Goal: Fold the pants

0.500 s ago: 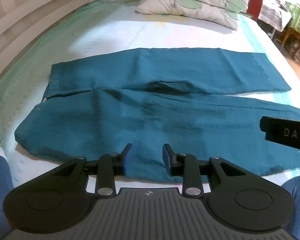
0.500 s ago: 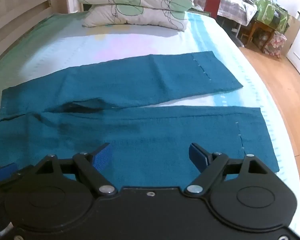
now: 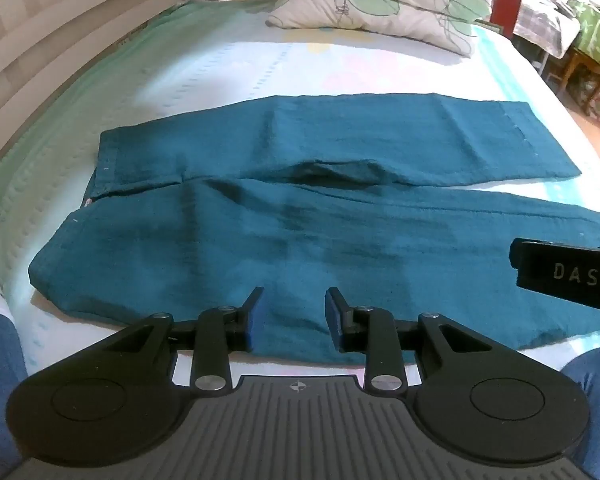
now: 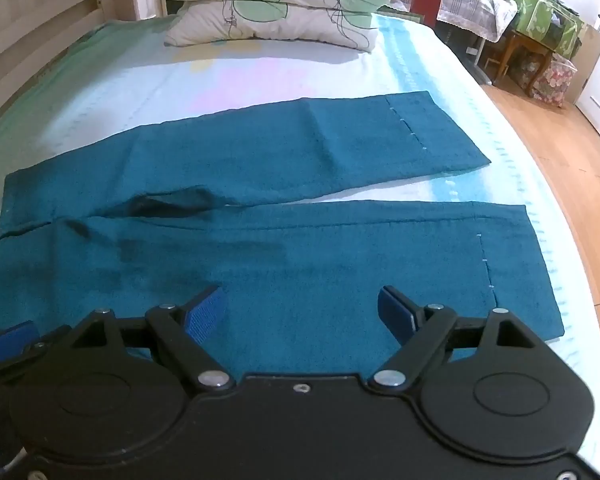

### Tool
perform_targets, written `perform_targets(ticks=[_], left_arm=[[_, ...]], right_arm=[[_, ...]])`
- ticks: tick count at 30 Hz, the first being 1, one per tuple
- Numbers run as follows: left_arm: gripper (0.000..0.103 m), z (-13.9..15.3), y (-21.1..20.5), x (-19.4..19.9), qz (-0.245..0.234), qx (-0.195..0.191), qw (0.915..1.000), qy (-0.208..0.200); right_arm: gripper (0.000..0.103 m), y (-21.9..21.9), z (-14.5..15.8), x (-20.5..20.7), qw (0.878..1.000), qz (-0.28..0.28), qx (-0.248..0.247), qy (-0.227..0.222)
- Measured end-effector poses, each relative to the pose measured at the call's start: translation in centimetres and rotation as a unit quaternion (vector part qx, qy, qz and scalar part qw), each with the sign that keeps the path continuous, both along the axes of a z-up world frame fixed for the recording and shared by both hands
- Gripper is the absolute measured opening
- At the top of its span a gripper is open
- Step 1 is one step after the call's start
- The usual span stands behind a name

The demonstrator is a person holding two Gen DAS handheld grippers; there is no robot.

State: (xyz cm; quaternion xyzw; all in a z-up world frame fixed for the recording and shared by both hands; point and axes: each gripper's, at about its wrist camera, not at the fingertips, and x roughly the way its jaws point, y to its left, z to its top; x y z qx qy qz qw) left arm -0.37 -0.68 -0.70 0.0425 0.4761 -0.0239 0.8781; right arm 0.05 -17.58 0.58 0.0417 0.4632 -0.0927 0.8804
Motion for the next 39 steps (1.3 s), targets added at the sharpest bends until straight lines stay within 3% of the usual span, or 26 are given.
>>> perform_targets(ticks=[39], left_arm=[[0.031,-0.1,0.5,0.9,0.013,-0.013,0.9988,0.046]], right_arm=[[0.085,0.6,-0.8,0.3,0.999,-0.002,0.002,0.045]])
